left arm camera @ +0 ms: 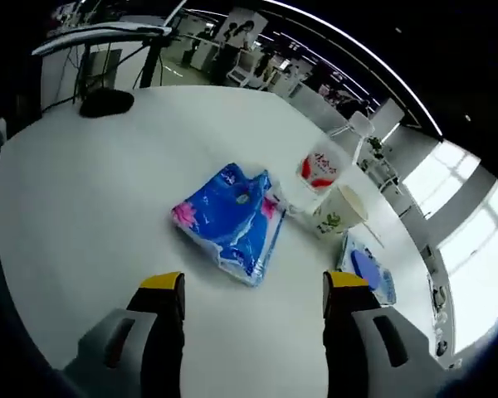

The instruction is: Arrange the tabletop items into an orderly group along one side of the table until the central work area is clear of visible clutter.

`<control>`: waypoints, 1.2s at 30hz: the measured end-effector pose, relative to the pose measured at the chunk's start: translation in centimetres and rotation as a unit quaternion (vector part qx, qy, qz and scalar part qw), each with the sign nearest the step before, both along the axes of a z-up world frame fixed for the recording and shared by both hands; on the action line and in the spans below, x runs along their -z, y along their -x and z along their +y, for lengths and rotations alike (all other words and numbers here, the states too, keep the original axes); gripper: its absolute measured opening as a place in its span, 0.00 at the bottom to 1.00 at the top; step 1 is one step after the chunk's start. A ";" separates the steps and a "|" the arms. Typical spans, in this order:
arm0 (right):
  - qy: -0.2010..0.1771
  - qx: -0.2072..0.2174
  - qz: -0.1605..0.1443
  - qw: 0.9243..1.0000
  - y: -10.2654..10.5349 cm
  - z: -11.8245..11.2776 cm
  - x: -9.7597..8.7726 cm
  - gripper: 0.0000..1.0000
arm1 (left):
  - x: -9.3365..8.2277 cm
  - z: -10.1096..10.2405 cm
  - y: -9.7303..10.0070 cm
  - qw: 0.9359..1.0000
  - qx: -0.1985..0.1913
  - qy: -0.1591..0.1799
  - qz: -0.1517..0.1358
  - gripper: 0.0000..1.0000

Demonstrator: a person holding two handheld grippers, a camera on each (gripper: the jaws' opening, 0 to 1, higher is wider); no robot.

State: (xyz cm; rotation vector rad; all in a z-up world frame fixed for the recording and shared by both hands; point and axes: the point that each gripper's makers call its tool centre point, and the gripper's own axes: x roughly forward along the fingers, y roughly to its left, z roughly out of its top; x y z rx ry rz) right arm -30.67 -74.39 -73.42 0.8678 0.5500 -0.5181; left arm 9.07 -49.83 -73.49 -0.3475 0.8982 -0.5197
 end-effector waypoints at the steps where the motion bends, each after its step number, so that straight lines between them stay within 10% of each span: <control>1: 0.000 0.000 -0.001 1.000 0.0 -0.1 0.0 0.39 | 0.2 -0.2 -0.2 1.000 -0.002 -0.002 0.003 0.64; 10: 0.000 0.001 0.000 1.000 -0.2 0.1 -0.2 0.38 | 2.2 -0.2 -0.7 0.997 -0.024 -0.065 0.028 0.35; 14: -0.003 0.001 0.004 1.000 -0.1 0.2 0.0 0.37 | 1.3 0.8 -0.6 0.996 -0.041 -0.075 0.011 0.04; 25: 0.012 -0.029 0.011 0.999 -1.7 0.7 -0.4 0.37 | 0.1 1.3 0.7 0.999 -0.020 -0.047 0.008 0.00; 36: 0.080 -0.165 0.021 0.983 -6.6 2.8 -1.8 0.35 | -1.5 -1.7 6.1 0.996 0.087 0.004 0.024 0.00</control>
